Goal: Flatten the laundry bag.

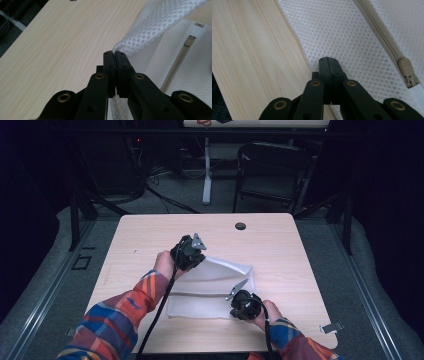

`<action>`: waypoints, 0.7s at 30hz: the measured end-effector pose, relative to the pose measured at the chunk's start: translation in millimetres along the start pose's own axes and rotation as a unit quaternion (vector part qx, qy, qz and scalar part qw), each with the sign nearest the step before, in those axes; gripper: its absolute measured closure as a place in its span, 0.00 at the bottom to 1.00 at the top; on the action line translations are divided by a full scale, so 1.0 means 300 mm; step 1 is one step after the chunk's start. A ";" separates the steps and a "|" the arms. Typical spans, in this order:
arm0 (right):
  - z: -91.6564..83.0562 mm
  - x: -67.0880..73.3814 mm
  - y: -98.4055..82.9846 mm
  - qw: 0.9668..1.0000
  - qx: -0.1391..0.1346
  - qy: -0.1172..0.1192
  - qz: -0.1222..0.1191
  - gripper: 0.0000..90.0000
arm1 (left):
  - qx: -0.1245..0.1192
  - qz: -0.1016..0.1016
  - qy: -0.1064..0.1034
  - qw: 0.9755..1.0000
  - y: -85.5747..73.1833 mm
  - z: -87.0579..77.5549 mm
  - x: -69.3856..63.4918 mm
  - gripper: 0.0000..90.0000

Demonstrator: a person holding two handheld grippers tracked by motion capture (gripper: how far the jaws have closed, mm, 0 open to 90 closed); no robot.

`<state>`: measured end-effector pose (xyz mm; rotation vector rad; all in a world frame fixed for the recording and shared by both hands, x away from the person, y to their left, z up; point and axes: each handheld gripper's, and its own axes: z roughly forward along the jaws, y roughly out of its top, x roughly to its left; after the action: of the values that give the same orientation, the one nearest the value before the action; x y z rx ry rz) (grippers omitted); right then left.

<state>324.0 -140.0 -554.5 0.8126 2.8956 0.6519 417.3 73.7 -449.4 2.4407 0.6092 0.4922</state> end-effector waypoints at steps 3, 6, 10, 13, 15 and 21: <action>0.000 -0.002 0.000 1.000 -0.001 0.002 -0.001 1.00 | -0.002 -0.004 0.010 1.000 0.018 -0.006 0.020 0.98; 0.004 0.004 -0.004 1.000 -0.008 0.009 0.007 1.00 | 0.001 0.002 0.019 1.000 0.037 -0.018 0.042 0.98; -0.004 0.004 -0.001 1.000 0.008 0.005 -0.008 1.00 | 0.005 0.006 0.029 1.000 0.060 -0.029 0.066 0.98; -0.005 0.011 0.001 1.000 0.013 0.006 -0.010 1.00 | 0.001 0.004 0.035 0.999 0.075 -0.028 0.078 0.98; -0.007 0.015 0.001 1.000 0.020 0.004 -0.019 1.00 | 0.002 0.003 0.038 0.999 0.083 -0.026 0.085 0.98; -0.008 0.029 -0.002 0.999 0.024 0.012 -0.024 1.00 | 0.007 0.002 0.048 0.999 0.097 -0.010 0.107 0.98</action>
<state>315.8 -137.1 -552.2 0.7442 2.9532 0.5947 451.5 70.5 -422.9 2.4433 0.6487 0.6106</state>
